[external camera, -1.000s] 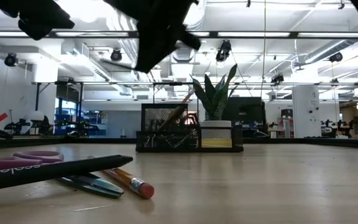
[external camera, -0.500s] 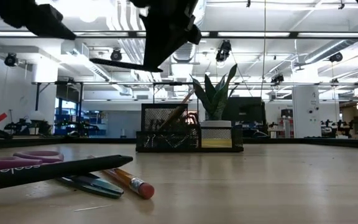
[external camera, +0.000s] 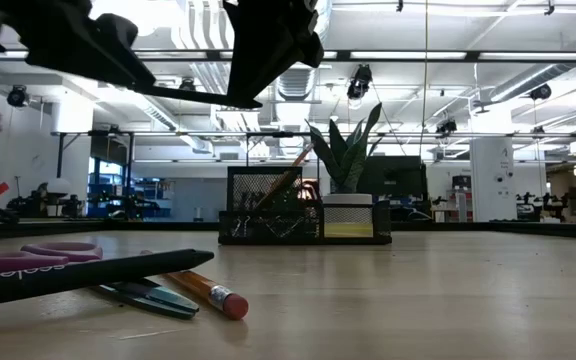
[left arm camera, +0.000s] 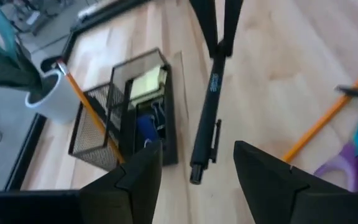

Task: Pick and place office supplies into organizer
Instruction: Put the top pen into the desk organizer

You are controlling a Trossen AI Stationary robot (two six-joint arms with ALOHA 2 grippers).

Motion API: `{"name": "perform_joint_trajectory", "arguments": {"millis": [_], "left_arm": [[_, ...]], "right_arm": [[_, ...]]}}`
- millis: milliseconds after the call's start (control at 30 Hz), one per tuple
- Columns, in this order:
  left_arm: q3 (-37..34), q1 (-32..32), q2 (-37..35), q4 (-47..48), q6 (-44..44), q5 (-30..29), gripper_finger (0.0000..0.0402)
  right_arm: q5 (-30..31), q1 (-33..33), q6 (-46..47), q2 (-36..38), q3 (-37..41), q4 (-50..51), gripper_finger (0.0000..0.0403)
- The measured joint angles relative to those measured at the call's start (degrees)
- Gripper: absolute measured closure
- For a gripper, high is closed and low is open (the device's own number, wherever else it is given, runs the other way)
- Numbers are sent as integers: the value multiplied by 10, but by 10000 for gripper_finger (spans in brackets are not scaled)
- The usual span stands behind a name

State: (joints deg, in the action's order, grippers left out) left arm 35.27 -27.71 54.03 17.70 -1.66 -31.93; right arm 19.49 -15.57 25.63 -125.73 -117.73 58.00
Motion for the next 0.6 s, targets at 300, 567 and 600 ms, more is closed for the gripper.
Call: {"name": "perform_joint_trajectory", "arguments": {"millis": [300, 567, 600], "left_arm": [[23, 23, 49, -9, -61, 60, 217], [49, 43, 102, -8, -89, 62, 278], [50, 44, 106, -6, -94, 62, 294]], "right_arm": [[-1, -3, 7, 0, 0, 0, 390], [0, -3, 10, 0, 0, 0, 390], [0, -3, 10, 0, 0, 0, 390]]}}
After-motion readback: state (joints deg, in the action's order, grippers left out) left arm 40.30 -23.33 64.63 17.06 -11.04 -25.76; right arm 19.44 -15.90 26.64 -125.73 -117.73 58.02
